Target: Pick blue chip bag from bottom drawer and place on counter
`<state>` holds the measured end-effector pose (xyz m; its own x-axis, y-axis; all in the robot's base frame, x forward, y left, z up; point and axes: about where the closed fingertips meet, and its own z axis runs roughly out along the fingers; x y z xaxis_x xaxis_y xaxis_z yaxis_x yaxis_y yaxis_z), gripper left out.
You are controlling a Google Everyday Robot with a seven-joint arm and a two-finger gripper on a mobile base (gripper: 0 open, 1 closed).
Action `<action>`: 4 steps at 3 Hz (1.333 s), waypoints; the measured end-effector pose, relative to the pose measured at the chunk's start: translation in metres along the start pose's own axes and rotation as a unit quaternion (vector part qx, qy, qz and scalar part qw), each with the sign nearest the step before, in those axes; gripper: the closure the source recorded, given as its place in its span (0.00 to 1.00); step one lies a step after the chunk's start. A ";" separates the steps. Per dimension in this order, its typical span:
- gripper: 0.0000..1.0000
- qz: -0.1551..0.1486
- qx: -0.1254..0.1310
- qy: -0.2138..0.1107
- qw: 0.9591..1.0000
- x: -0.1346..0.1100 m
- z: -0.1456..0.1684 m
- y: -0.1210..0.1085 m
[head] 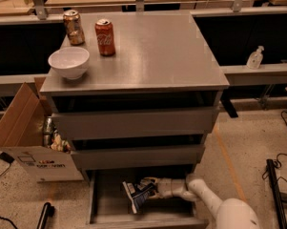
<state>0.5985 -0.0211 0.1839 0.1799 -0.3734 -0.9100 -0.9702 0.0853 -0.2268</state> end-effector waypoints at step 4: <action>1.00 -0.172 -0.113 -0.104 0.973 -0.155 -0.052 0.034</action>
Offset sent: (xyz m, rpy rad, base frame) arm -0.0765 0.0013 0.1689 0.1132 -0.2794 0.4435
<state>0.5291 -0.0087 0.3358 0.5058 -0.1481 -0.8498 -0.8540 -0.2251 -0.4690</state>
